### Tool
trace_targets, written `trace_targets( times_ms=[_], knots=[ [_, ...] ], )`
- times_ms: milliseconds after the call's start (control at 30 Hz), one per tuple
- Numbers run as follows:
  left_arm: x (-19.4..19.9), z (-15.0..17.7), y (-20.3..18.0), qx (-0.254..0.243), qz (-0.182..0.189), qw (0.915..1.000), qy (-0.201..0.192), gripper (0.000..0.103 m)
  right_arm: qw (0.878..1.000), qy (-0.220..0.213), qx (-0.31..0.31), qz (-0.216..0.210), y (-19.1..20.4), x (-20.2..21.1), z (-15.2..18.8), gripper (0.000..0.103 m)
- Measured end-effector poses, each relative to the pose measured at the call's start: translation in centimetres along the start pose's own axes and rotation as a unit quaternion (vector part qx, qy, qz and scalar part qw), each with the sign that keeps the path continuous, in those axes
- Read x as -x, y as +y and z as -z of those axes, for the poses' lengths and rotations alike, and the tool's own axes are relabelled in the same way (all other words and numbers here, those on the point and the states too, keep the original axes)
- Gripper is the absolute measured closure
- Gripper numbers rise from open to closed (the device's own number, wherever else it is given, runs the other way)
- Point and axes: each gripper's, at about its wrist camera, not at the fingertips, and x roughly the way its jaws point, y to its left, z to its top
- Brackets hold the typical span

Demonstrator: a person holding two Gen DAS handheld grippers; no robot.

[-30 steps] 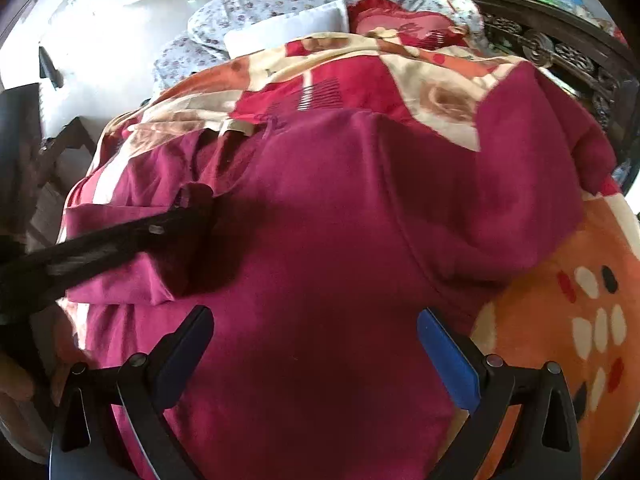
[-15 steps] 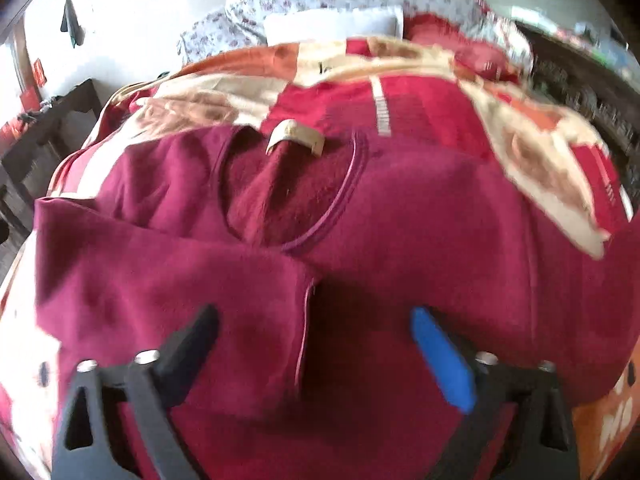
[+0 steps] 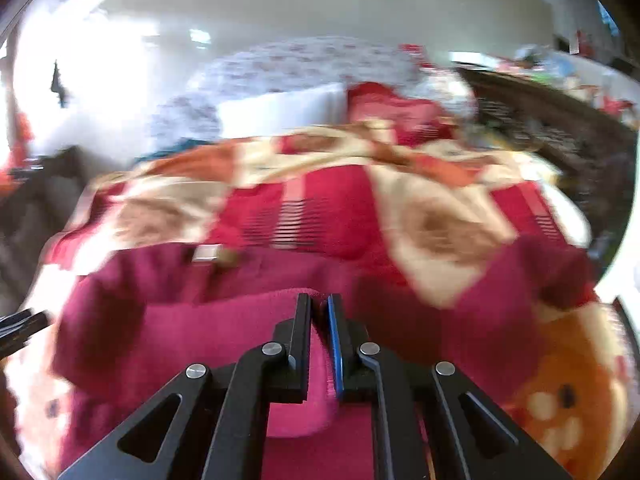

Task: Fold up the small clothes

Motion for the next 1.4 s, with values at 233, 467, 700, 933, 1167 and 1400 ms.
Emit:
trace_targets(
  times_ms=[233,467,700,933,1167,1400],
  knots=[
    [-2.1,1.1,-3.1,-0.023,-0.002,0.9995,0.020,0.039,0.995,0.059,-0.066,-0.044,-2.9,-2.6,1.4,0.050],
    [-3.7,1.5,-4.5,-0.046,-0.036,0.9980,0.027,0.038,0.999,-0.011,-0.020,-0.046,-1.5,1.8,1.2,0.041],
    [-6.6,1.9,-2.5,0.010,-0.046,0.9978,0.047,0.030,0.997,0.075,0.022,-0.028,0.3,-5.2,3.3,0.059],
    [-4.5,1.7,-3.0,0.003,-0.047,0.9985,0.029,0.030,0.997,0.066,0.027,-0.042,0.4,-2.2,3.7,0.058],
    [-1.5,2.4,-5.7,-0.008,-0.018,0.9998,-0.007,0.030,0.994,0.080,0.067,-0.038,1.5,-2.7,6.1,0.036],
    [-1.8,3.8,-8.1,-0.050,-0.011,0.9986,0.013,0.030,0.994,0.031,-0.055,-0.085,-6.1,2.5,2.7,0.022]
  ],
)
